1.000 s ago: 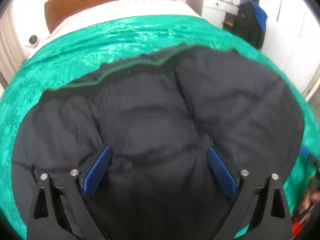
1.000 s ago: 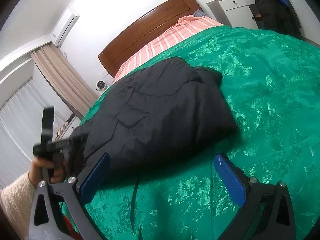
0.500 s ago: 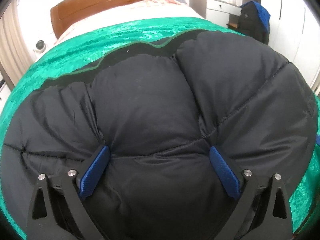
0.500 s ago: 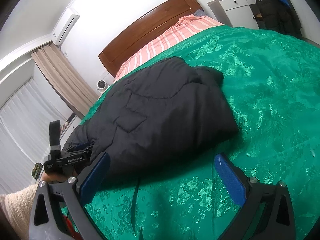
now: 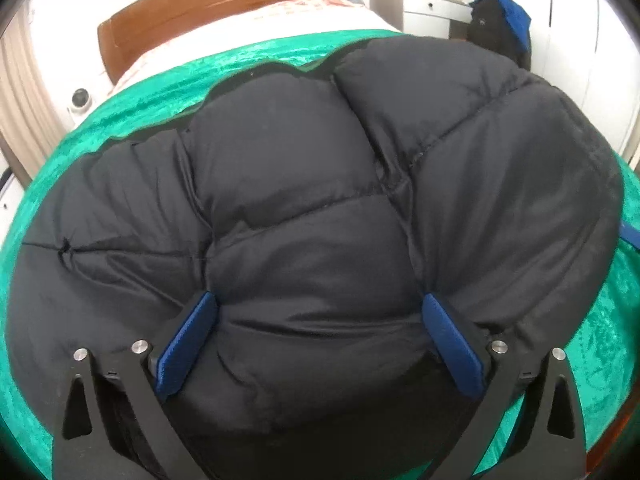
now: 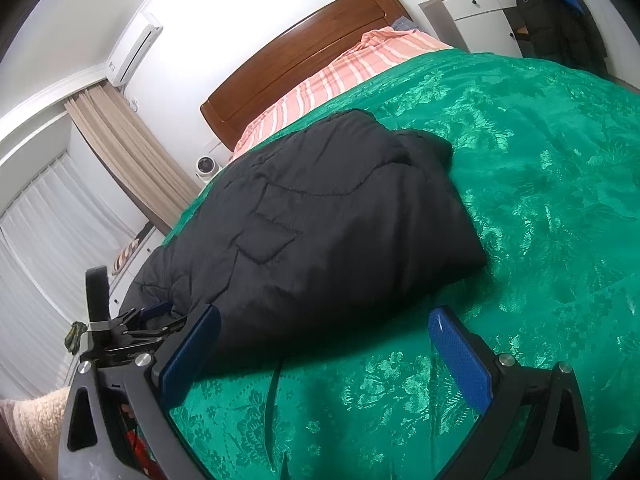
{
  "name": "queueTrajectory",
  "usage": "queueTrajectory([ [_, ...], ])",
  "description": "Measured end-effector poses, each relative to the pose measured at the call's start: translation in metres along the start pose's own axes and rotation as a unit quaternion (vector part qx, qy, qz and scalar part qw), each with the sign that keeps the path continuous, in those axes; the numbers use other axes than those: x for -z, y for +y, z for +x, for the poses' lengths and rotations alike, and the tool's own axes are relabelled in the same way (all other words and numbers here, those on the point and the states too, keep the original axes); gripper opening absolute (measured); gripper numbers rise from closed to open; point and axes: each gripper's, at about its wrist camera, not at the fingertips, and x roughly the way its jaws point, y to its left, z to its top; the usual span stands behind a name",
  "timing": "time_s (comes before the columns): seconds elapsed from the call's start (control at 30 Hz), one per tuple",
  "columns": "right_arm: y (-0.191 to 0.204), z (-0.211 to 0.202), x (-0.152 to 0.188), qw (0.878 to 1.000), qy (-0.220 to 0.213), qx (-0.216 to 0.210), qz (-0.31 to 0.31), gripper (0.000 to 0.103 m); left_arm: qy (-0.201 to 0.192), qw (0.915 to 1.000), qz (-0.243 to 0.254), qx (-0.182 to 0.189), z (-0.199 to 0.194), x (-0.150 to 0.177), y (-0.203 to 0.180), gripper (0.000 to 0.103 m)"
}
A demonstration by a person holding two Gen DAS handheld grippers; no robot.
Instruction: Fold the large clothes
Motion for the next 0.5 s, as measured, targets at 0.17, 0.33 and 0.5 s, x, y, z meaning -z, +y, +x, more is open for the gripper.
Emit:
queueTrajectory([
  [0.17, -0.004, -0.002, -0.001, 1.000, -0.005, 0.003, 0.008, 0.103, 0.009, 1.0000, -0.003, -0.003, -0.011, -0.001, -0.001, 0.101],
  [0.33, -0.011, -0.005, -0.001, 1.000, -0.009, 0.005, 0.018, 0.103, 0.010, 0.9995, 0.030, 0.003, -0.035, 0.016, -0.015, 0.101],
  [0.5, -0.022, -0.011, -0.004, 0.999, -0.021, 0.013, 0.042, 0.103, 0.009, 0.9964, 0.084, -0.003, -0.056, 0.033, -0.033, 0.101],
])
